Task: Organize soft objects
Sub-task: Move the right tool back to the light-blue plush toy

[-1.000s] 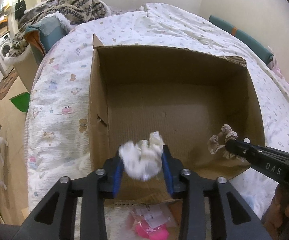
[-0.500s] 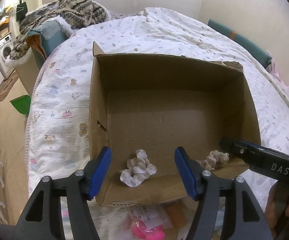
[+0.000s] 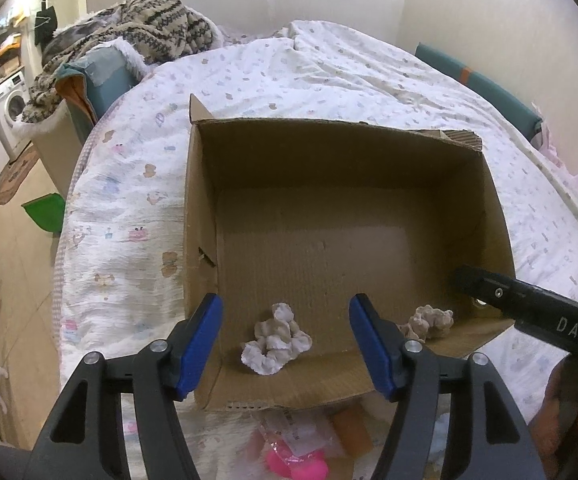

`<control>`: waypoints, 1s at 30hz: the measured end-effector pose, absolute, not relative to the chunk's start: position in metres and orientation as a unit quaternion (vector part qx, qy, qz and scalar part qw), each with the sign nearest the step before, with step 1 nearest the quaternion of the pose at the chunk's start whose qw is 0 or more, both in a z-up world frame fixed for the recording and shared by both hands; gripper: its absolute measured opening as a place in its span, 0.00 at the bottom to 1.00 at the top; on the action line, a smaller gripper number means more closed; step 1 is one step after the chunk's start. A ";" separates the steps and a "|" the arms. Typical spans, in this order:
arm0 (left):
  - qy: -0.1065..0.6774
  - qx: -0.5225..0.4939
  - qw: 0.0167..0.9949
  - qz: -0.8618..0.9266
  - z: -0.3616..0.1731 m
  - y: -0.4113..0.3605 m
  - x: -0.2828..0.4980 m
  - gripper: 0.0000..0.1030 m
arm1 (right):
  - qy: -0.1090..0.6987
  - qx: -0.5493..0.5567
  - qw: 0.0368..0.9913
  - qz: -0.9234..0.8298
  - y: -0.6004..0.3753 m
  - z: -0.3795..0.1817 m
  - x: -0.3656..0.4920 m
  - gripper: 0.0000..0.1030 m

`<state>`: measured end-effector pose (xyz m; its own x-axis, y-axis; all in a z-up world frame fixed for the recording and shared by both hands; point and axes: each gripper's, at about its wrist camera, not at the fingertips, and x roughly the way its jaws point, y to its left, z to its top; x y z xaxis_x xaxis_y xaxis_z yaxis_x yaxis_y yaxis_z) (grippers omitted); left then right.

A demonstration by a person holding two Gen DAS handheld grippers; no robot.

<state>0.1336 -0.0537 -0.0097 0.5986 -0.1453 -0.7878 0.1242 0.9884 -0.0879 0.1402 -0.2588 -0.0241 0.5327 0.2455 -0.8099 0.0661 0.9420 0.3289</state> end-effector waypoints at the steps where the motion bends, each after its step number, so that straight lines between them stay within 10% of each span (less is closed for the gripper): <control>1: 0.441 -0.012 0.895 -0.074 -0.009 -0.053 0.132 0.61 | 0.480 0.163 0.860 0.051 -0.260 -0.024 0.138 0.74; 30: 0.471 -0.014 0.881 -0.030 -0.001 -0.017 0.063 0.61 | 0.511 0.188 0.838 0.041 -0.291 -0.025 0.061 0.74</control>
